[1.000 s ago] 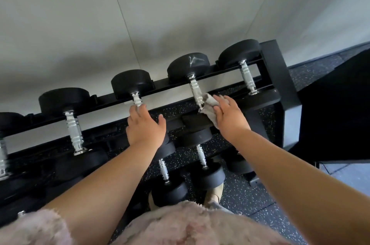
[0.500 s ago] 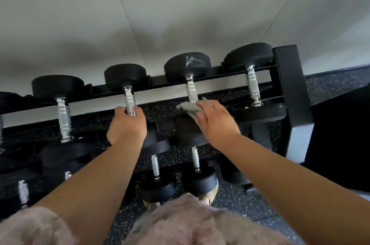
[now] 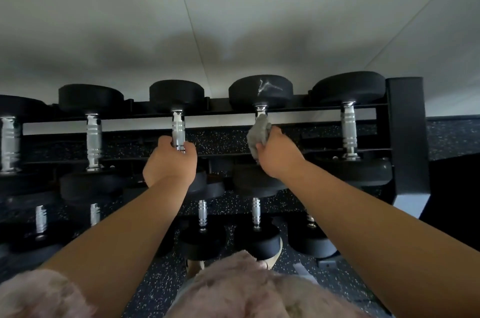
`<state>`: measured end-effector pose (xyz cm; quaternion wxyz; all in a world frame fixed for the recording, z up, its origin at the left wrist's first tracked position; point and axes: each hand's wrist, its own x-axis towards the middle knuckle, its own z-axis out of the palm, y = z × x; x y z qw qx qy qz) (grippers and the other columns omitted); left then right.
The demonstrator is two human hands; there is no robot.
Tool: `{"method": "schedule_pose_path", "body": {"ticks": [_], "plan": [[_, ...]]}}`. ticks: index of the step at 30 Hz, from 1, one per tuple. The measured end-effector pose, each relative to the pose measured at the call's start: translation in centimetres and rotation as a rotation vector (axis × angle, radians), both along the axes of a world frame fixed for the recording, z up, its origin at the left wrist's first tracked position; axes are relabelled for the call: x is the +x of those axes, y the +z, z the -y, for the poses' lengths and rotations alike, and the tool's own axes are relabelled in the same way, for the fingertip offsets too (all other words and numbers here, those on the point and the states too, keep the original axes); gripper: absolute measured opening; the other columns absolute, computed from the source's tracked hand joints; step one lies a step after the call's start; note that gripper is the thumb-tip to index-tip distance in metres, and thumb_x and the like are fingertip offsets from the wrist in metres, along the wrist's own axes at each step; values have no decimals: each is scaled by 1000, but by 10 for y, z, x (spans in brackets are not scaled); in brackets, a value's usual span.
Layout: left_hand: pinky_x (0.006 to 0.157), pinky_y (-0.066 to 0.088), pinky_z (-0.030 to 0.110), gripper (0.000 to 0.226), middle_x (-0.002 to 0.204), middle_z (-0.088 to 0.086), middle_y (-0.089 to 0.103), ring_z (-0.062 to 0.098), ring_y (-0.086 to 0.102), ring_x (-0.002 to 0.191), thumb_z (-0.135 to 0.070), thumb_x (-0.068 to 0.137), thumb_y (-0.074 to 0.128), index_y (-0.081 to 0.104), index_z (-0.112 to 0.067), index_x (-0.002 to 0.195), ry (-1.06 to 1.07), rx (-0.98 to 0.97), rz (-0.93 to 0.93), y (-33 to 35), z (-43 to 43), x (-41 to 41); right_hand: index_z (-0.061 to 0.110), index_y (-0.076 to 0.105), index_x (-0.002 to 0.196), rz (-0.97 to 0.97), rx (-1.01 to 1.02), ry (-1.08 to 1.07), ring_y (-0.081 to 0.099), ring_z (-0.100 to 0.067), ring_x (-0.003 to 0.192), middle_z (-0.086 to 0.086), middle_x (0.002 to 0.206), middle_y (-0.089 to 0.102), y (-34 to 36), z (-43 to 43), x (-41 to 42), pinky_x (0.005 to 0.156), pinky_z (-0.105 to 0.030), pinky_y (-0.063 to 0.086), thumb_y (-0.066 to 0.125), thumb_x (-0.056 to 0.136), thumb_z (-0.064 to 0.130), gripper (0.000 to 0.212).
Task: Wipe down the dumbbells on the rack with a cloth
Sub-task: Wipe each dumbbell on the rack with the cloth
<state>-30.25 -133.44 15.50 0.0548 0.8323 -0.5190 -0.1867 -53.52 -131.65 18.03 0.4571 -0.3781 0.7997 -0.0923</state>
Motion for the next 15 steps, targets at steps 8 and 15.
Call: {"method": "schedule_pose_path", "body": {"ticks": [8, 15], "plan": [[65, 45, 36, 35, 85, -5, 65, 21, 61, 73, -49, 95, 47, 57, -26, 119, 4, -17, 14, 0, -1, -2, 7, 43, 138, -28, -216, -98, 63, -28, 101, -14, 123, 61, 10, 44, 4, 82, -35, 51, 58, 101, 36, 49], [62, 46, 35, 41, 85, -6, 65, 20, 62, 73, -53, 94, 46, 56, -27, 124, -2, -11, 13, -3, 0, 1, 6, 53, 134, -302, -30, 524, 61, -26, 112, -14, 133, 59, 21, 24, -25, 98, -38, 51, 43, 109, 28, 35]]}}
